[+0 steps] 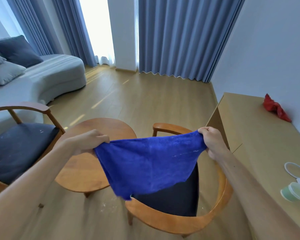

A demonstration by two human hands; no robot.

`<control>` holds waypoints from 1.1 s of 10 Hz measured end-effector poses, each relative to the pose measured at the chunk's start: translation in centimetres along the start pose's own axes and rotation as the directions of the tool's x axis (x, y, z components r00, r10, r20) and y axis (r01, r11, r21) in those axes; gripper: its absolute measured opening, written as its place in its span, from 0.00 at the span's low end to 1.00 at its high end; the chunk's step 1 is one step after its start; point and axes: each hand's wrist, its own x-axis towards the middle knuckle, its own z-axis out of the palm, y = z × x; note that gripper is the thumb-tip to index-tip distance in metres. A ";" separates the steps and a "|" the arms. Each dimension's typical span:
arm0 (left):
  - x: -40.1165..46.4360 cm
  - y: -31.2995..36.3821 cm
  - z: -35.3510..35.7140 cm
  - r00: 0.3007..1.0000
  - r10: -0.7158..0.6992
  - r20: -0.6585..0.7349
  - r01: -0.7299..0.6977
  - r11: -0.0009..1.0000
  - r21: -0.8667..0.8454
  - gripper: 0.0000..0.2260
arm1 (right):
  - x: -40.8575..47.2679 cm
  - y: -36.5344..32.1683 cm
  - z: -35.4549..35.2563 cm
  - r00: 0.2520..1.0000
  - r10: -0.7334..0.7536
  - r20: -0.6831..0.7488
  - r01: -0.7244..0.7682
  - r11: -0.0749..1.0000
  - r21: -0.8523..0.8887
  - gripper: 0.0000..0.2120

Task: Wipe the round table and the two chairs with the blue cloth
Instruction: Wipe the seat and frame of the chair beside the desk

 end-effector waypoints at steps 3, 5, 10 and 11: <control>-2.6 2.8 1.4 0.992 0.077 0.099 -0.054 0.974 -0.222 0.09 | -1.9 -1.0 1.4 0.995 -0.025 0.101 0.024 1.000 0.018 0.05; -4.1 6.3 5.8 0.971 0.191 0.147 -0.128 0.926 -0.355 0.12 | -4.9 -1.7 4.9 0.937 -0.183 0.297 0.180 0.983 0.041 0.03; -4.7 7.1 9.4 0.944 0.215 0.250 0.004 0.750 -0.662 0.06 | -6.2 -0.9 4.4 0.763 -0.328 0.557 0.257 0.945 0.204 0.20; -4.5 7.1 9.7 0.960 0.188 0.208 -0.012 0.770 -0.638 0.06 | -6.1 -0.5 4.5 0.765 -0.373 0.525 0.297 0.928 0.227 0.17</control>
